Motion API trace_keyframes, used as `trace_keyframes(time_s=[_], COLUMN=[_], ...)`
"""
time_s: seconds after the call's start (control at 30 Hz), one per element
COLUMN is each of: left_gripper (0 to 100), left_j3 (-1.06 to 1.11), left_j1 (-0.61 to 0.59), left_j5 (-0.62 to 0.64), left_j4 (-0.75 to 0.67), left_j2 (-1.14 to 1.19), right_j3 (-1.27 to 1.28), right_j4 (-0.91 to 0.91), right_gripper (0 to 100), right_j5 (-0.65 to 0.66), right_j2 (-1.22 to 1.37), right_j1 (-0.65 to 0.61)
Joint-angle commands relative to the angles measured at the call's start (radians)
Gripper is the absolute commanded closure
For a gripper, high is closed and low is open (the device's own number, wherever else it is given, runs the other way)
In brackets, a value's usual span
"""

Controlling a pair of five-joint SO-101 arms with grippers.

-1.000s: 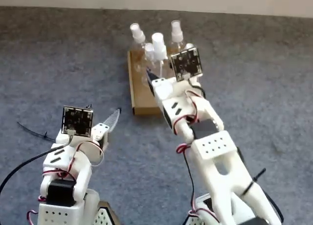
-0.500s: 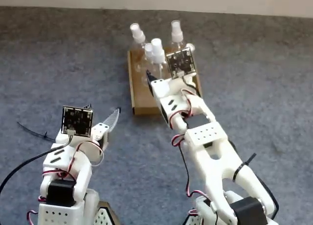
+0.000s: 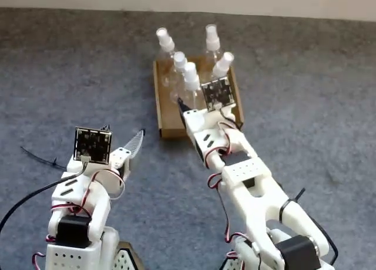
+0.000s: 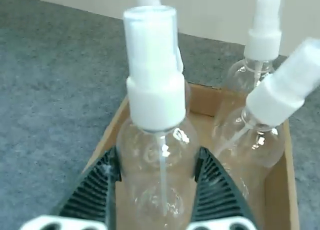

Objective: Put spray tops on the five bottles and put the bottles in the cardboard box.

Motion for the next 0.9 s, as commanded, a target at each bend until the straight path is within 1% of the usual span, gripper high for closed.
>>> trace_keyframes(time_s=[0.0, 0.13, 0.3, 0.53, 0.7, 0.87], left_gripper=[75, 75, 75, 75, 75, 75], left_j3=[-0.007, -0.007, -0.007, -0.007, 0.002, 0.002], left_j1=[-0.015, -0.015, -0.015, -0.015, -0.005, 0.022], left_j5=[0.012, 0.012, 0.012, 0.012, 0.012, 0.011], left_j4=[-0.021, -0.021, -0.020, -0.020, -0.023, -0.020], left_j2=[-0.001, -0.001, -0.001, -0.001, -0.001, -0.001], right_j3=[-0.008, -0.007, 0.025, 0.070, 0.070, 0.065], right_j4=[-0.027, -0.028, -0.133, -0.174, -0.173, -0.173], right_gripper=[99.4, 99.4, 99.4, 99.4, 99.4, 99.4], right_j5=[0.002, 0.002, 0.000, 0.000, 0.000, 0.000], right_j2=[-0.002, -0.002, -0.001, -0.001, 0.001, 0.068], right_j1=[-0.033, -0.033, -0.033, -0.033, -0.033, -0.033])
